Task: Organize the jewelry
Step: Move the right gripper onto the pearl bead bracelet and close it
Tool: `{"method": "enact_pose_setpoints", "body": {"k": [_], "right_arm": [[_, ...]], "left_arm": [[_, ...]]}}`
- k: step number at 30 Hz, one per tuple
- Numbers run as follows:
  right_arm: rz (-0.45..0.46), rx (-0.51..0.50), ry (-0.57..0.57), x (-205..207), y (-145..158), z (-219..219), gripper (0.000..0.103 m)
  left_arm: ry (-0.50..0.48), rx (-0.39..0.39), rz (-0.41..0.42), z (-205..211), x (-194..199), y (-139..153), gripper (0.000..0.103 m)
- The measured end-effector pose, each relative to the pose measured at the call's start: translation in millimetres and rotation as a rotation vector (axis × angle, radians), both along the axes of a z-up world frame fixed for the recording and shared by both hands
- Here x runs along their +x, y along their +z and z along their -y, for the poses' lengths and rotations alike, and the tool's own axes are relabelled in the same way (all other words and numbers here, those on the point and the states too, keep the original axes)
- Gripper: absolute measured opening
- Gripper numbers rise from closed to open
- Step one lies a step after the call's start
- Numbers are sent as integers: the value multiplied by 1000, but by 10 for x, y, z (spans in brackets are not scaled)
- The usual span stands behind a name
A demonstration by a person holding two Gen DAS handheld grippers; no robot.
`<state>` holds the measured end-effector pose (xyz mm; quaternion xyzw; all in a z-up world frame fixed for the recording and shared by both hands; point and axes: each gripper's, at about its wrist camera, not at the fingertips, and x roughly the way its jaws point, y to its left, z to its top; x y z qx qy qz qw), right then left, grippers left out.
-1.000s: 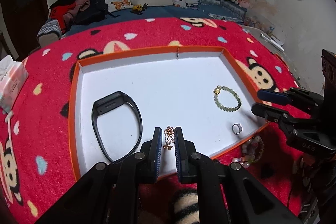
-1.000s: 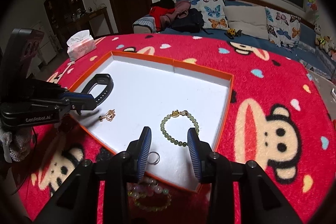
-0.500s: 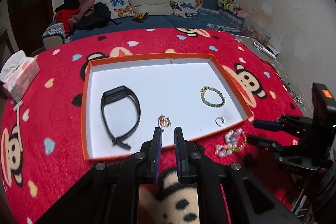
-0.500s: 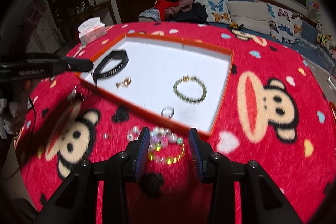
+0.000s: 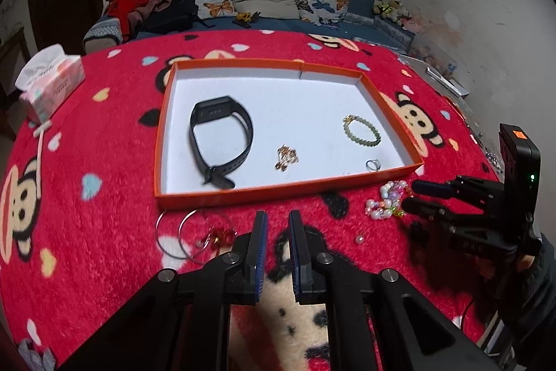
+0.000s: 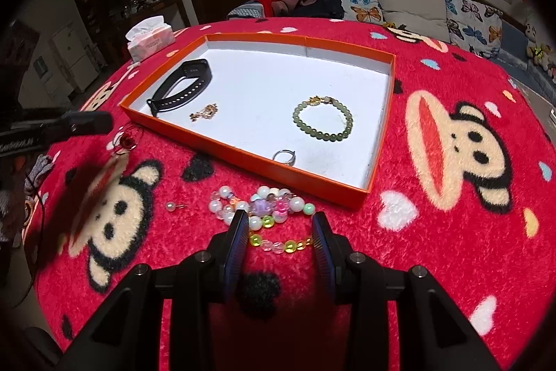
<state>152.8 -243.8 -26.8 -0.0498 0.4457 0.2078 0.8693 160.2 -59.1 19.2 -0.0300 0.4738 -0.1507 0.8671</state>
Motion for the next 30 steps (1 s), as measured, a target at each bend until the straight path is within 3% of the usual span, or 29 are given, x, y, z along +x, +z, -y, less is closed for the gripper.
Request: {"method": "enact_pose_setpoints", "body": {"k": [12, 16, 21, 25, 30], "right_arm": [[1, -14, -18, 59, -56, 130, 41], [7, -25, -1, 82, -73, 97, 31], [7, -27, 24, 104, -91, 66, 30], [11, -42, 46, 59, -91, 36, 17], [17, -60, 45, 16, -100, 26, 11]], "left_arm": [[11, -8, -23, -26, 18, -102, 13], [7, 4, -27, -9, 6, -116, 13], [15, 6, -33, -27, -3, -137, 13], [17, 5, -39, -35, 1, -161, 13], [3, 6, -45, 7, -20, -190, 13]]}}
